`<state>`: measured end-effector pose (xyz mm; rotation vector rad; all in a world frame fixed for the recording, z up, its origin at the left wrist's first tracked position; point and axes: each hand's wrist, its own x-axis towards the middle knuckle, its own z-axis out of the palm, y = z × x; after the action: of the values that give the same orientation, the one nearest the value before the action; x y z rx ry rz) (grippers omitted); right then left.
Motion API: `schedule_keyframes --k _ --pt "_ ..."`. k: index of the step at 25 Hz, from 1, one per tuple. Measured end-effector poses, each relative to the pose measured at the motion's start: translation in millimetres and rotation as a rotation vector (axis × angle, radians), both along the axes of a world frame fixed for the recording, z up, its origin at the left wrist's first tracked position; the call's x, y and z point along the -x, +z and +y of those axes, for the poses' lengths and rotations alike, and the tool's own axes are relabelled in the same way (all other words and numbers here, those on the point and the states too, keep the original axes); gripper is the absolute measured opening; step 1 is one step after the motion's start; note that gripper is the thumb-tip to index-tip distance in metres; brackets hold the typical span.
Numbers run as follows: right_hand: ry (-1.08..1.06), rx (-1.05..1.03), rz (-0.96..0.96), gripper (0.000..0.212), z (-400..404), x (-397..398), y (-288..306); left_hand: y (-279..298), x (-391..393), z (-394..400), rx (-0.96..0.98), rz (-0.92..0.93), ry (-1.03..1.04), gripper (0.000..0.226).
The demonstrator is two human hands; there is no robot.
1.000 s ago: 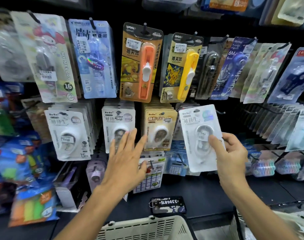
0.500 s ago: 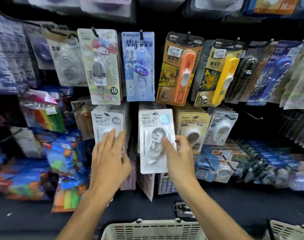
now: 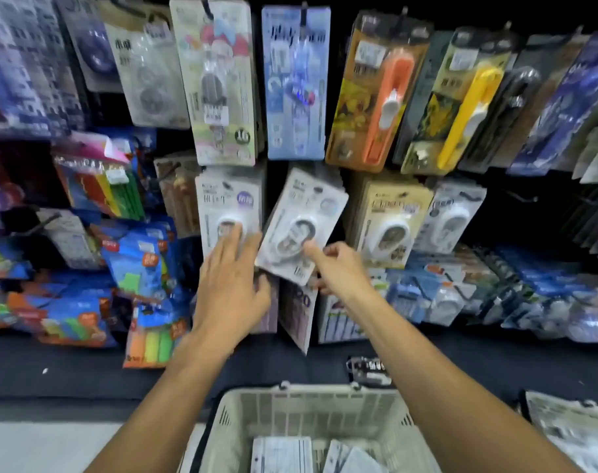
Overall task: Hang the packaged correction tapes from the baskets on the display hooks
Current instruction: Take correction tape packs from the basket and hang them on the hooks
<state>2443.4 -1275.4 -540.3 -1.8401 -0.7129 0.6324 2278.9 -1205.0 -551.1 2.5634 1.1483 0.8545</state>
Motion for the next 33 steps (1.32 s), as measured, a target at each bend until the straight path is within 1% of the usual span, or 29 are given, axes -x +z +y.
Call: schedule_keyframes --k 2,3,4,5,6,7,8,9,10,11,13,14,15,16,17,18,19,20,22,23,24,25,26,27,28,29,30,32,33 --pt "-0.05 -0.003 -0.011 0.041 -18 -1 -30 -13 -4 -11 0.046 -0.045 -0.005 0.051" --pt "-0.123 -0.01 0.017 0.033 -32 0 -55 -26 -6 -17 0.113 -0.024 -0.026 0.042" --pt "-0.209 -0.025 0.053 0.021 -50 3 -83 -42 -9 -23 0.206 0.036 -0.057 0.033" --pt "-0.263 0.0 0.095 0.011 -70 7 -117 -63 -11 -29 0.323 0.142 -0.096 0.026" --pt "-0.264 0.098 0.159 0.012 -94 13 -157 -94 -10 -39 0.463 0.275 -0.142 0.021" --pt "-0.218 0.239 0.225 0.016 -117 19 -200 -128 -7 -50 0.612 0.404 -0.176 0.018" --pt "-0.121 0.432 0.236 0.014 -142 27 -239 -166 2 -65 0.755 0.51 -0.189 0.017" --pt "0.0 0.64 0.17 0.008 -165 32 -278 -202 13 -80 0.876 0.593 -0.181 0.019" --pt "0.132 0.825 0.051 0.018 -183 36 -310 -237 24 -95 0.965 0.663 -0.166 0.023" --pt "0.239 0.951 -0.082 0.035 -195 38 -336 -267 34 -107 1.023 0.733 -0.156 0.028" --pt "0.297 0.997 -0.187 0.063 -201 38 -369 -313 43 -123 1.073 0.824 -0.145 0.032" --pt "0.332 1.003 -0.218 0.079 -198 39 -378 -327 43 -125 1.075 0.834 -0.144 0.034" --pt "0.364 1.026 -0.205 0.094 -193 38 -389 -338 39 -125 1.068 0.825 -0.151 0.035" --pt "0.325 1.036 -0.105 0.107 -186 38 -399 -346 33 -124 1.064 0.799 -0.153 0.035" --pt "0.216 1.029 0.033 0.116 -178 37 -406 -351 26 -124 1.073 0.777 -0.151 0.034" --pt "0.084 1.028 0.129 0.12 -170 37 -413 -355 20 -124 1.093 0.752 -0.144 0.033" --pt "-0.005 1.026 0.143 0.116 -164 37 -417 -358 14 -122 1.117 0.731 -0.139 0.031" --pt "-0.059 1.043 0.102 0.102 -161 35 -415 -360 10 -119 1.149 0.694 -0.133 0.029" --pt "-0.204 1.025 -0.052 0.056 -167 26 -404 -359 5 -116 1.182 0.629 -0.126 0.027" --pt "-0.257 1.0 -0.091 0.039 -174 20 -396 -359 3 -115 1.14 0.617 -0.135 0.032" --pt "-0.235 0.961 -0.117 0.028 -181 14 -387 -358 2 -114 1.057 0.588 -0.148 0.043" --pt "-0.13 0.929 -0.128 0.018 -187 8 -378 -354 0 -115 0.968 0.561 -0.186 0.06" --pt "0.029 0.895 -0.095 0.012 -188 4 -366 -350 -3 -117 0.928 0.47 -0.239 0.079" --pt "0.189 0.85 -0.017 0.015 -185 1 -355 -344 -6 -118 1.015 0.345 -0.25 0.093" --pt "0.305 0.783 0.076 0.018 -179 0 -344 -340 -10 -118 1.211 0.191 -0.217 0.099" --pt "0.365 0.72 0.143 0.018 -171 1 -338 -340 -11 -117 1.42 0.096 -0.201 0.095" --pt "0.399 0.668 0.167 0.016 -163 1 -337 -338 -11 -116 1.569 0.099 -0.228 0.082" --pt "0.492 0.587 0.144 0.022 -152 9 -342 -337 -5 -116 1.618 0.294 -0.302 0.056" --pt "0.448 0.527 0.163 0.026 -152 14 -348 -343 -1 -116 1.586 0.317 -0.244 0.045"
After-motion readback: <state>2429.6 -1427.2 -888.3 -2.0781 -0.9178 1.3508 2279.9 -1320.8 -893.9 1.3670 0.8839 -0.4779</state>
